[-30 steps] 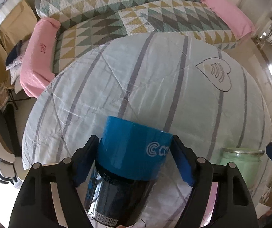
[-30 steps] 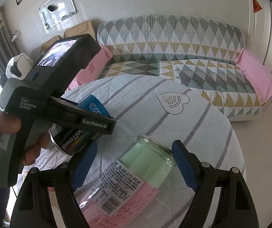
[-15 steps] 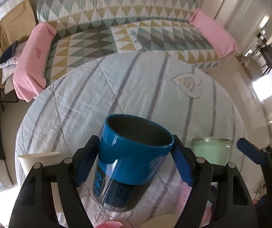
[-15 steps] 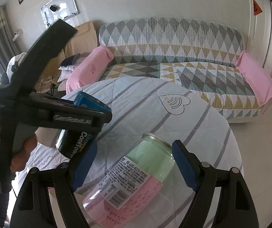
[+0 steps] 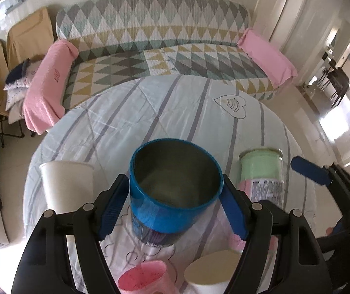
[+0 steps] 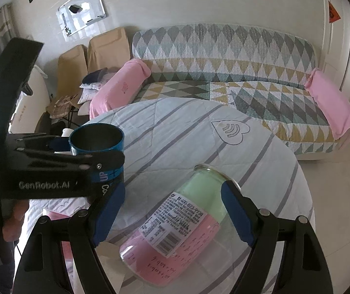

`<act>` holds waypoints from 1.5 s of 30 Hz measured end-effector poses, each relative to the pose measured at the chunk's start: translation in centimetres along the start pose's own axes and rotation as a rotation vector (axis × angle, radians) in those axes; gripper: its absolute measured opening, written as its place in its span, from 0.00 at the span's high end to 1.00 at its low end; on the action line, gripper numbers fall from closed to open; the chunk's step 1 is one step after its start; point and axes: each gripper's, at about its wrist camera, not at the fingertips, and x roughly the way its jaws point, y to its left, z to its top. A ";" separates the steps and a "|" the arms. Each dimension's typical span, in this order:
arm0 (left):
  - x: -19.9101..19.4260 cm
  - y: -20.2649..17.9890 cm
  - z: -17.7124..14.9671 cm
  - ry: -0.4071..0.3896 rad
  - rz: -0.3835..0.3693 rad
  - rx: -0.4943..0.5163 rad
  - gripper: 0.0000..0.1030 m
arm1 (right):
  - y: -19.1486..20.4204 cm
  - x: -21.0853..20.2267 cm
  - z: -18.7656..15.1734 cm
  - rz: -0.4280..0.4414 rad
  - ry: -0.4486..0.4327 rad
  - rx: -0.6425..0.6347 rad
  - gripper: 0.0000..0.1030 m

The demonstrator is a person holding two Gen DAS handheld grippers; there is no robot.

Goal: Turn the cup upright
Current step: 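Rotate the held cup with the left tool so its opening faces up, then set the cup down on the table, open the left tool and withdraw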

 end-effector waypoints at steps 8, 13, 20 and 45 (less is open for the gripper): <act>-1.2 0.8 -2.1 -0.037 -0.017 0.004 0.27 | 1.7 -0.7 -0.8 -0.013 -0.003 -0.039 0.20; -1.9 1.5 -3.1 -0.042 -0.041 -0.002 0.25 | 2.6 -1.1 -1.2 -0.014 0.001 -0.057 0.20; -3.4 1.1 -3.5 -0.088 -0.053 0.000 0.10 | 3.4 -1.9 -1.3 -0.025 -0.008 -0.069 0.20; -17.1 2.2 -13.5 -0.409 0.071 0.028 0.00 | 10.8 -9.9 -5.2 -0.097 -0.113 -0.131 0.20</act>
